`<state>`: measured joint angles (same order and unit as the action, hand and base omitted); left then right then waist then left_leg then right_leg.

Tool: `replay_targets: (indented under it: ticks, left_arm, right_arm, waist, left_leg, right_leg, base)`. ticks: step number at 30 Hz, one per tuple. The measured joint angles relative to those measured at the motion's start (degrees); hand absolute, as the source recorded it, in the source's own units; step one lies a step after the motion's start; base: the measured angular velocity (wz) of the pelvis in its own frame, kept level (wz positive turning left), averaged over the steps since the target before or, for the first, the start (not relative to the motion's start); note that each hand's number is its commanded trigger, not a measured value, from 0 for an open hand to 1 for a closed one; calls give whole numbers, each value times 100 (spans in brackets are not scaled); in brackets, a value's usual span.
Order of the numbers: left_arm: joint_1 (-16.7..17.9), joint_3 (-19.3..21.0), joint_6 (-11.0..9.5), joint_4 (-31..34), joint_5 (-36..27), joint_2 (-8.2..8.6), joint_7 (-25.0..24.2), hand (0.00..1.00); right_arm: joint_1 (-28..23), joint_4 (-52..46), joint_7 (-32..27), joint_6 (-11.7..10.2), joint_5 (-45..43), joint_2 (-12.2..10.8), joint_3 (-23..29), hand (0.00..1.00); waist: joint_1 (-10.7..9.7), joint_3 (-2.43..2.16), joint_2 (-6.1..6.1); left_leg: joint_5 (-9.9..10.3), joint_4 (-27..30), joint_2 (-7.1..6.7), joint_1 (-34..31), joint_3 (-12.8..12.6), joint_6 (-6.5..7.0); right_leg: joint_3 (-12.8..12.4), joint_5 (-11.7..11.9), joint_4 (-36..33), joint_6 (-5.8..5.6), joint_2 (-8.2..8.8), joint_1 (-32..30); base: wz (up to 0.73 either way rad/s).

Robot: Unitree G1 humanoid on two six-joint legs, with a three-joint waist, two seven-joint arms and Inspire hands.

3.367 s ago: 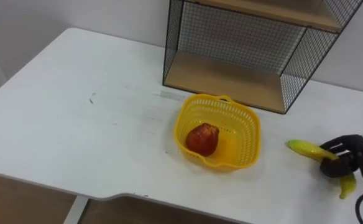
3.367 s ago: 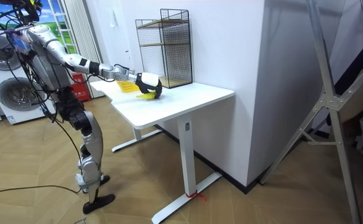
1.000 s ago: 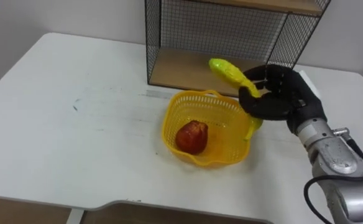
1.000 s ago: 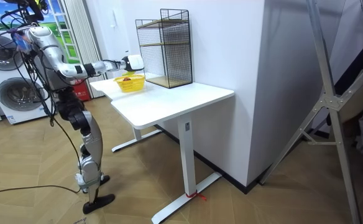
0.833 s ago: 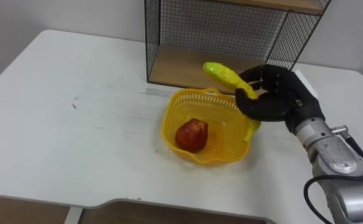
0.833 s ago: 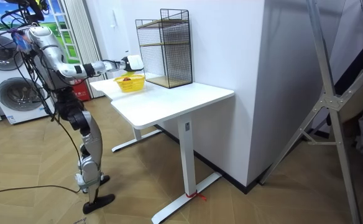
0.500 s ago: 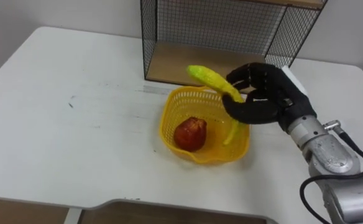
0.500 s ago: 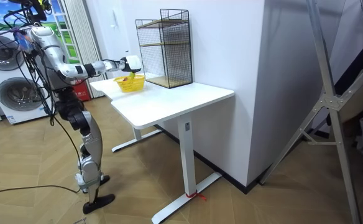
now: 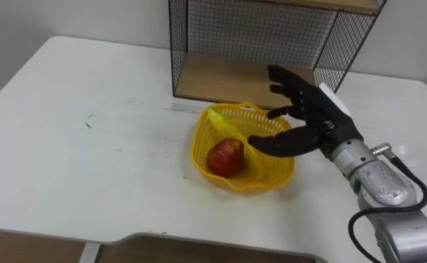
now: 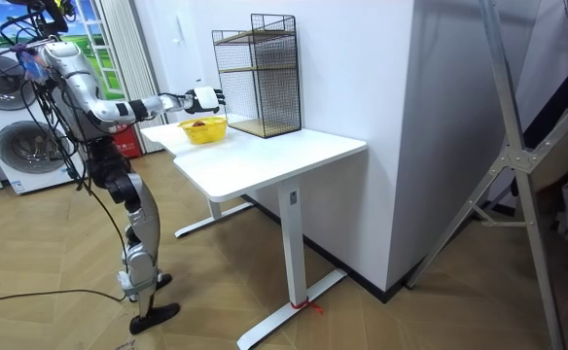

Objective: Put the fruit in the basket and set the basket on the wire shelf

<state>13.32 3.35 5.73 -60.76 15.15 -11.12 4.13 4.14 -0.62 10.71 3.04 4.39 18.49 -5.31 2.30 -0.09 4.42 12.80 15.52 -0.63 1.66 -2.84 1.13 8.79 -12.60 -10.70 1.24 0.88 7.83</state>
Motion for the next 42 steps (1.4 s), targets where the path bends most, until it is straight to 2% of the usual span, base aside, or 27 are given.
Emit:
replay_targets:
  ticks: [2, 5, 7, 10, 12, 13, 15, 16, 17, 19, 21, 22, 24, 25, 27, 28, 30, 34, 37, 39, 42]
  left_arm:
    - [2, 38, -34, -100, -171, -1, 35, 0]
    - [24, 231, -79, -290, -983, -19, 224, 0]
    - [117, 501, -137, -285, -1499, -21, 420, 0]
    - [108, 1261, -134, -192, -2168, -35, 757, 0]
    - [126, 1743, -141, 228, -2665, -55, 1249, 0]
    - [128, 1843, -160, 373, -2779, -54, 1382, 0]
    - [140, 2113, -323, 927, -3134, -47, 1960, 0]
    - [153, 2176, -345, 1081, -3140, -44, 2124, 0]
    - [163, 2344, -371, 1412, -3136, -40, 2437, 0]
    - [221, 2516, -427, 1964, -3113, -45, 2971, 0]
    - [307, 2627, -541, 2941, -3038, -31, 3573, 0]
    - [308, 2653, -584, 3130, -3005, -31, 3704, 0]
    - [305, 2836, -649, 3994, -2693, -12, 4190, 0]
    - [310, 2858, -689, 4197, -2574, -12, 4311, 0]
    - [394, 2946, -869, 4919, -1946, -9, 4735, 0]
    - [385, 2979, -880, 5127, -1816, -10, 4814, 0]
    - [316, 3027, -1045, 5689, -1539, -25, 5087, 0]
    - [232, 3019, -1110, 6197, -1151, -24, 5207, 0]
    - [232, 3007, -1121, 6639, -923, -24, 5255, 0]
    - [231, 2961, -1141, 7165, -926, -18, 5215, 0]
    - [191, 2650, -1422, 7458, -969, -18, 4987, 0]
  right_arm:
    - [-12, -4, 0, 7, -23, 0, 0, 0]
    - [-131, -5, -25, 13, -12, 3, 23, 0]
    - [-207, -7, -68, 16, -12, 3, 59, 0]
    - [-347, -54, -164, 63, 106, 29, 322, 0]
    - [-375, -58, -476, 78, 382, 42, 540, 0]
    - [-377, -59, -571, 77, 437, 41, 591, 0]
    - [-446, -94, -909, 75, 499, 42, 778, 0]
    - [-458, -104, -976, 76, 499, 42, 815, 0]
    - [-524, -151, -1094, 75, 519, 37, 913, 0]
    - [-669, -195, -1331, 74, 667, 33, 1041, 0]
    - [-883, -276, -1641, 71, 678, -2, 1329, 0]
    - [-919, -288, -1720, 70, 677, -9, 1399, 0]
    - [-1148, -413, -2014, 59, 680, -59, 1658, 0]
    - [-1226, -478, -2068, 51, 697, -59, 1727, 0]
    - [-1435, -544, -2213, -104, 754, -79, 1957, 0]
    - [-1488, -542, -2242, -123, 762, -109, 2039, 0]
    - [-1557, -541, -2386, -148, 947, -160, 2223, 0]
    - [-1644, -460, -2497, -326, 1102, -182, 2305, 0]
    - [-1856, -460, -2565, -328, 1094, -313, 2290, 0]
    - [-1869, -466, -2659, -328, 1113, -370, 2288, 0]
    - [-1855, -471, -2650, -488, 1359, -370, 2232, 0]
  waist:
    - [9, 13, -23]
    - [18, 16, -26]
    - [48, 16, -31]
    - [135, 9, -82]
    - [187, 14, -170]
    - [219, 9, -197]
    - [294, -46, -285]
    - [296, -65, -271]
    - [306, -43, -312]
    - [301, -35, -347]
    - [308, -48, -324]
    - [309, -55, -313]
    - [304, -46, -349]
    - [300, -47, -348]
    - [277, -48, -362]
    - [273, -48, -361]
    - [262, -48, -416]
    - [232, -50, -544]
    - [236, -41, -602]
    - [206, -34, -595]
    - [145, -16, -575]
  left_leg:
    - [0, -11, -1, 2, 14, 0]
    - [0, -13, -5, 18, 33, 0]
    - [0, -12, -4, 4, 34, 0]
    - [1, 9, -6, -4, 66, 2]
    - [-1, -2, -11, 2, 124, 4]
    - [-1, -8, -11, 3, 130, 4]
    - [-6, -25, -12, 18, 144, 11]
    - [-7, -29, -14, 31, 145, 12]
    - [-15, -55, -13, 69, 143, 16]
    - [-27, -101, -14, 123, 147, 14]
    - [-28, -107, -11, 101, 150, 12]
    - [-29, -110, -11, 100, 148, 11]
    - [-33, -135, -22, 108, 147, 13]
    - [-34, -135, -23, 101, 148, 14]
    - [-33, -101, -23, 78, 133, 16]
    - [-32, -90, -25, 66, 135, 16]
    - [-31, -82, -53, 47, 134, 16]
    - [-30, -87, -60, 56, 147, 18]
    - [-30, -76, -52, 48, 160, 16]
    - [-31, -60, -53, -9, 165, 16]
    - [-37, -54, -72, -15, 169, 24]
  right_leg:
    - [-1, 1, -3, 2, -3, 0]
    - [21, 1, -2, 2, 0, 42]
    - [20, 1, 0, 2, -1, 42]
    - [33, 2, 3, 1, 10, 15]
    - [87, 5, 6, -3, 28, 34]
    - [86, 5, 6, -3, 42, 30]
    - [90, 4, 7, -5, 55, 39]
    - [89, 4, 6, -5, 55, 44]
    - [87, 4, 9, -5, 53, 71]
    - [89, 3, 12, -5, 55, 117]
    - [95, 1, 15, -8, 65, 84]
    - [89, 1, 15, -8, 63, 76]
    - [73, 1, 18, -9, 54, 74]
    - [73, 1, 18, -10, 48, 67]
    - [81, 1, 17, -10, 40, 38]
    - [88, 1, 15, -10, 38, 33]
    - [83, 2, 9, -11, 37, 38]
    - [94, 1, 13, -12, 45, 12]
    - [104, 1, 17, -12, 32, 19]
    - [100, 1, 21, -12, 28, -27]
    - [83, -5, 13, -22, 47, -31]
  base:
    - [2]
    - [3]
    - [0]
    - [2]
    - [12]
    - [6]
    - [2]
    - [0]
    - [0]
    - [0]
    - [0]
    - [-4]
    - [-2]
    - [0]
    - [-4]
    - [0]
    - [0]
    - [1]
    - [0]
    - [0]
    - [0]
